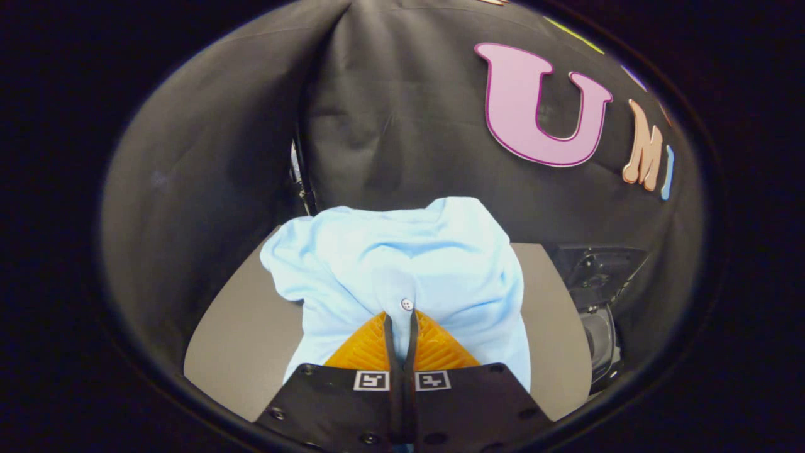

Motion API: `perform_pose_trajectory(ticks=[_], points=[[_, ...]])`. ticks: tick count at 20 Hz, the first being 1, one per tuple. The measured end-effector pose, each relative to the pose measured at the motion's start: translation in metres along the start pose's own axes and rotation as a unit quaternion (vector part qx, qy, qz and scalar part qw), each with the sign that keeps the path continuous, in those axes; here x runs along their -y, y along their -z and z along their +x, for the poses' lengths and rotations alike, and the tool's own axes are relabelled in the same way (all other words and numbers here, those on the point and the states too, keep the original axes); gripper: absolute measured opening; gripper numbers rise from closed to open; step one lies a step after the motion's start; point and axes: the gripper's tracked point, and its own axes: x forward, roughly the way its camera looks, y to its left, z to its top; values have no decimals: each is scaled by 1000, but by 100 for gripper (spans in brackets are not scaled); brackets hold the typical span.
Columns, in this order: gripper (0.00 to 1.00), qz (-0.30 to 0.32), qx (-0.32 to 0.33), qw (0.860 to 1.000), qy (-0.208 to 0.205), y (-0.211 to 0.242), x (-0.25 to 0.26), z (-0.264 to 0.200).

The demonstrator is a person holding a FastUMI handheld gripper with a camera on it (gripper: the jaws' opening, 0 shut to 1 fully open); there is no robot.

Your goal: Put the clothes into the washing machine and then close the washing machine lid.

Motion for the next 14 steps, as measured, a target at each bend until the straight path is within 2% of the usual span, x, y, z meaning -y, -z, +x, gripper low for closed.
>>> perform_pose_trajectory(ticks=[2,4,6,11,14], points=[[1,3,19,1000,6,0,5,-8],[0,24,23,999,-18,6,2,-11],[3,26,41,999,-7,5,16,-24],[3,30,130,991,4,-18,42,-61],[3,45,193,980,8,-43,66,-92]])
